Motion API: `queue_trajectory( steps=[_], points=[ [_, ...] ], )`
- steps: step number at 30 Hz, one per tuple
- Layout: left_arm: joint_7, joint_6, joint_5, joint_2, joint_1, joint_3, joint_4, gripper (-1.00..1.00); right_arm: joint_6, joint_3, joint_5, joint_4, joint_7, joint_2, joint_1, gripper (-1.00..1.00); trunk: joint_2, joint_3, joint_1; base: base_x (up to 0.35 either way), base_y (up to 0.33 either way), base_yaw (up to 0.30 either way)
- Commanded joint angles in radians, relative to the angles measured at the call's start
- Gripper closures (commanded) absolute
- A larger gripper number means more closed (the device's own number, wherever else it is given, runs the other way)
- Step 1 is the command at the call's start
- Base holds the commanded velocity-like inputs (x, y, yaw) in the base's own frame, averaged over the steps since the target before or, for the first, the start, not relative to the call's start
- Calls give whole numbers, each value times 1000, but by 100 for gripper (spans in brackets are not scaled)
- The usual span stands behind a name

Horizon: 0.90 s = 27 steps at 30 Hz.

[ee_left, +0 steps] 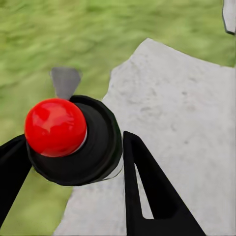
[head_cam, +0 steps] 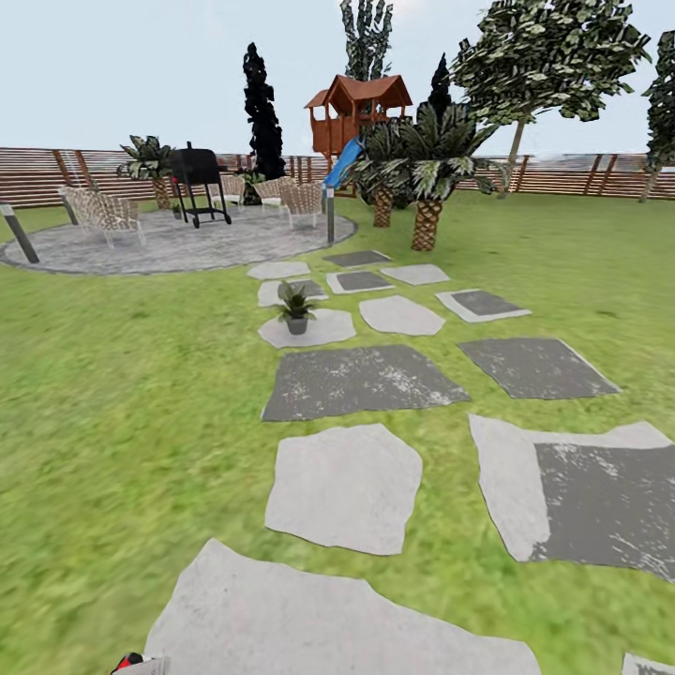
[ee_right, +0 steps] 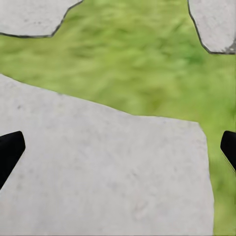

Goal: Pick up the pesticide atomizer in the garden and spray insectifuge to fully cover both potted plants in the garden.

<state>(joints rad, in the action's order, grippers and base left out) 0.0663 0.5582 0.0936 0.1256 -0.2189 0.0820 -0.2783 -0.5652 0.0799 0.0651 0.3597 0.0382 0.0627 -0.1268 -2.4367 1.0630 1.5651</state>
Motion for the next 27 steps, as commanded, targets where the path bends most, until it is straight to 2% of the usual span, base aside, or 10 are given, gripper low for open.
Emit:
queue_trajectory(
  steps=[1,12,27],
  points=[
    [-2,3,9,0,-1,-2,1,100,-3,3,7,-1,4,0,-1,-100,0,1,0,340,0,0],
    [-2,3,9,0,0,-2,1,100,-3,3,7,-1,4,-1,-1,-100,0,1,0,340,0,128],
    [-2,3,10,0,0,-2,1,100,-3,3,8,-1,3,-1,-1,-100,0,1,0,340,0,9]
  ],
)
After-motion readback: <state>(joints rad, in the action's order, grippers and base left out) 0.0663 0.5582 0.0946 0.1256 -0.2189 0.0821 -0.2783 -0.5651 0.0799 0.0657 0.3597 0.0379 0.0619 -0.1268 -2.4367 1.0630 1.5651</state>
